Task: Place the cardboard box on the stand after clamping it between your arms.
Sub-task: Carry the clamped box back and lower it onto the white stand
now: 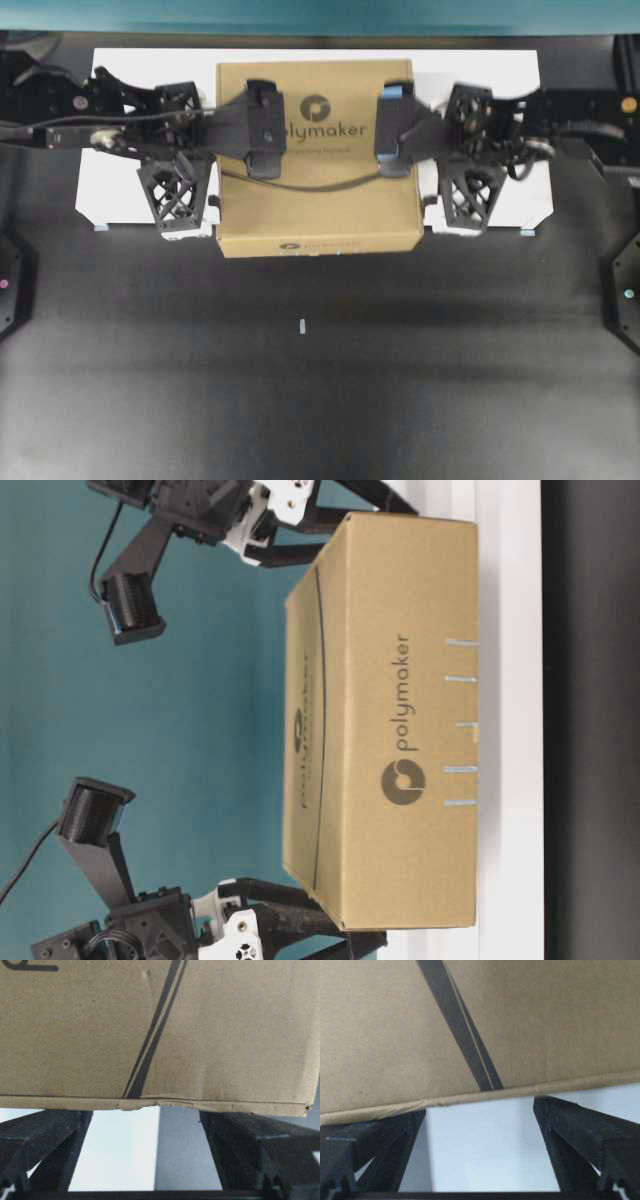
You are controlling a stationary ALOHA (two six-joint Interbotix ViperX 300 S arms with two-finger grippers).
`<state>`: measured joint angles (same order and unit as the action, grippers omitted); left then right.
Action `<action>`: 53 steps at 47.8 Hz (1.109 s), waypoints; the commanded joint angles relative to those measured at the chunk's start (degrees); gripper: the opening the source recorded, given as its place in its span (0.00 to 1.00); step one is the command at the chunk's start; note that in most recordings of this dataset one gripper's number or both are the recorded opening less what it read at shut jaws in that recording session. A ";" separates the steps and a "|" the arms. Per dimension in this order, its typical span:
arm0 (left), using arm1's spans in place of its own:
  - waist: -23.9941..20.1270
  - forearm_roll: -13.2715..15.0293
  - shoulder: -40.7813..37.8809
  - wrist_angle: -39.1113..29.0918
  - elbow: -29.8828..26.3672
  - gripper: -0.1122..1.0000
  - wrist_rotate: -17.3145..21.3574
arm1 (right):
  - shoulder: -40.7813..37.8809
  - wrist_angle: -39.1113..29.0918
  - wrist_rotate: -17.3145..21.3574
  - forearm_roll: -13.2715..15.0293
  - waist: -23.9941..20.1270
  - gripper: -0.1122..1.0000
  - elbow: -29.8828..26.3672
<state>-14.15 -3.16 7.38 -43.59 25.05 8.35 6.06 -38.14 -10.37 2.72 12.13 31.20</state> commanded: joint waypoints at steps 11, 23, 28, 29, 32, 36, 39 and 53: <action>-4.04 0.62 0.18 5.19 -4.92 0.85 3.08 | -4.92 5.71 -1.67 -2.81 1.41 0.86 -9.93; -5.45 0.62 -0.35 8.53 -1.49 0.85 3.60 | -7.21 6.94 -3.34 -3.69 3.87 0.86 -8.26; -6.15 0.62 -0.35 9.58 -0.70 0.85 3.69 | -7.12 7.29 -4.39 -3.69 5.01 0.86 -8.17; -6.42 0.62 -0.44 9.67 -0.53 0.85 3.69 | -7.12 7.21 -4.66 -3.69 5.19 0.86 -8.26; -6.94 0.62 -0.44 9.93 0.00 0.85 3.69 | -7.38 7.29 -5.80 -3.69 5.71 0.86 -8.61; -7.73 0.62 -0.44 10.63 0.70 0.85 3.78 | -7.65 7.03 -6.86 -3.78 5.89 0.86 -9.14; -8.53 0.62 -0.35 11.07 1.14 0.85 4.31 | -7.65 6.94 -7.21 -4.04 5.89 0.86 -9.40; -9.32 0.53 -0.35 11.25 1.41 0.85 8.53 | -7.47 6.42 -7.21 -4.75 4.13 0.86 -8.00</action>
<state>-24.70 -3.43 7.12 -37.18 28.21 17.31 -0.26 -35.77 -19.07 0.18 20.39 25.93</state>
